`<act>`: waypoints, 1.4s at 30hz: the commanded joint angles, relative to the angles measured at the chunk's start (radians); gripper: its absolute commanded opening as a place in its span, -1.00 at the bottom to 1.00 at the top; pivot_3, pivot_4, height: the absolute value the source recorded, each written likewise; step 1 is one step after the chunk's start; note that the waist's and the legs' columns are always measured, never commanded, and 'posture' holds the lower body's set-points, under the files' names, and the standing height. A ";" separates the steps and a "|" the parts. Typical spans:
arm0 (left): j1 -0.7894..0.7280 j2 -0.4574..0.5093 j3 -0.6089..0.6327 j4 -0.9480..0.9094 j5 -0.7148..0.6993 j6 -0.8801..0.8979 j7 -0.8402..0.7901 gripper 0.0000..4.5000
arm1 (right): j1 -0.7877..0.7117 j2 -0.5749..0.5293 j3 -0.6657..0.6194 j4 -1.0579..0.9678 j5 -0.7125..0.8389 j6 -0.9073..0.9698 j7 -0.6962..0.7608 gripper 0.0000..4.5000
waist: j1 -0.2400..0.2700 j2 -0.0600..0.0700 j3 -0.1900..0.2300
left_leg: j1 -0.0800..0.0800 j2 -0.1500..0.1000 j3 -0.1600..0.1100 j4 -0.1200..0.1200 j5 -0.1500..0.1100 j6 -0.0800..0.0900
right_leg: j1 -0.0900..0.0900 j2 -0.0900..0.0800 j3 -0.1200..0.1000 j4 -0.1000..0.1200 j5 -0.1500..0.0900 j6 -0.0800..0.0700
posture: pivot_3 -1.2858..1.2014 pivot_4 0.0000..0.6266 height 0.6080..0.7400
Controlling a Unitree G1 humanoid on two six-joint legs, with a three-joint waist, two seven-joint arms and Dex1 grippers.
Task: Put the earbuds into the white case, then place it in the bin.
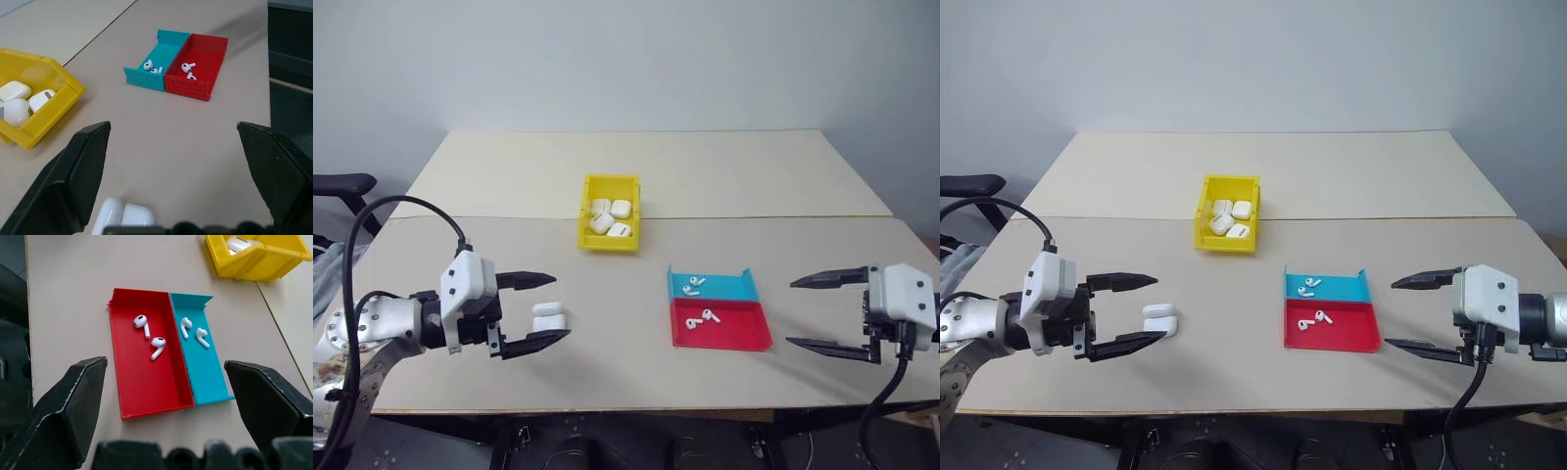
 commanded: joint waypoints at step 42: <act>-0.477 -0.180 -0.150 -0.294 -0.106 1.124 1.044 1.00 | -0.015 -0.046 0.026 0.023 -0.027 0.009 -0.012 0.99 | -0.005 -0.003 0.002 | 0.011 -0.001 -0.007 -0.001 -0.001 0.001 | 0.013 0.000 0.001 -0.001 -0.001 0.001 | 0.03 -0.52 1.00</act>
